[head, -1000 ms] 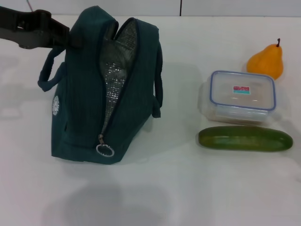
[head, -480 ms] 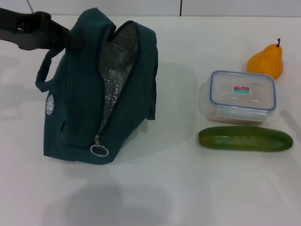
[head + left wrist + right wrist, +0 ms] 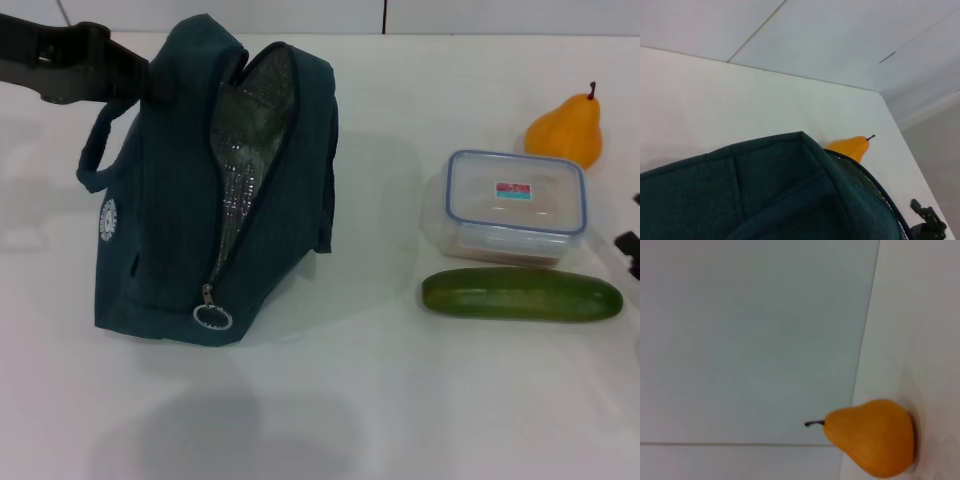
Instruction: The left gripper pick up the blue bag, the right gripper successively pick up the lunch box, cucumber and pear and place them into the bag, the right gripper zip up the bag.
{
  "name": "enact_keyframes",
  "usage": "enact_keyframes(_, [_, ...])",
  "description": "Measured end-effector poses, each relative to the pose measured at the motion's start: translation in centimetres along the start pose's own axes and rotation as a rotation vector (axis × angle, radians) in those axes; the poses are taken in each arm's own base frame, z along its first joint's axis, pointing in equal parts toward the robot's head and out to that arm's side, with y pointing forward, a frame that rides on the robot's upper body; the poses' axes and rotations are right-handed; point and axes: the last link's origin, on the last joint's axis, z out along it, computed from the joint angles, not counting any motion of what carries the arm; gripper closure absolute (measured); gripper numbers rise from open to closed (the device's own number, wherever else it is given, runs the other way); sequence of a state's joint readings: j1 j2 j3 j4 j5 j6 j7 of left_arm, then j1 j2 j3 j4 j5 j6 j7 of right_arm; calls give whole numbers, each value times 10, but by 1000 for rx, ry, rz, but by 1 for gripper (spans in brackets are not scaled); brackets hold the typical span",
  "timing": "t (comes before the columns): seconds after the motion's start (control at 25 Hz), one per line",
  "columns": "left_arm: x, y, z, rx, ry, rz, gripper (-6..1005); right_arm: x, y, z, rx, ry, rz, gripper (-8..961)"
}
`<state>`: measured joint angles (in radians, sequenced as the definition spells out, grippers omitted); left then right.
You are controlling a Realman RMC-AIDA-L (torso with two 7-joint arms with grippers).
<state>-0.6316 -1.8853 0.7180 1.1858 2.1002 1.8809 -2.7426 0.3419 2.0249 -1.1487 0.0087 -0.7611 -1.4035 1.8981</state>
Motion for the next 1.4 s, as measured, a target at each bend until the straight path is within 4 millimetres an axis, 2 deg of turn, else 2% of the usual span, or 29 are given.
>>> enact_keyframes(0.68, [-2,-1,0,0,-4,0,952,-1,11,41,19,70,-66,220])
enact_keyframes(1.08, [-2,-1,0,0,-5,6,953,-1,14,52,20,81,-84,261])
enact_keyframes(1.4, [-2,-1,0,0,-5,7,954,-2,15,53,20,80,-85,294])
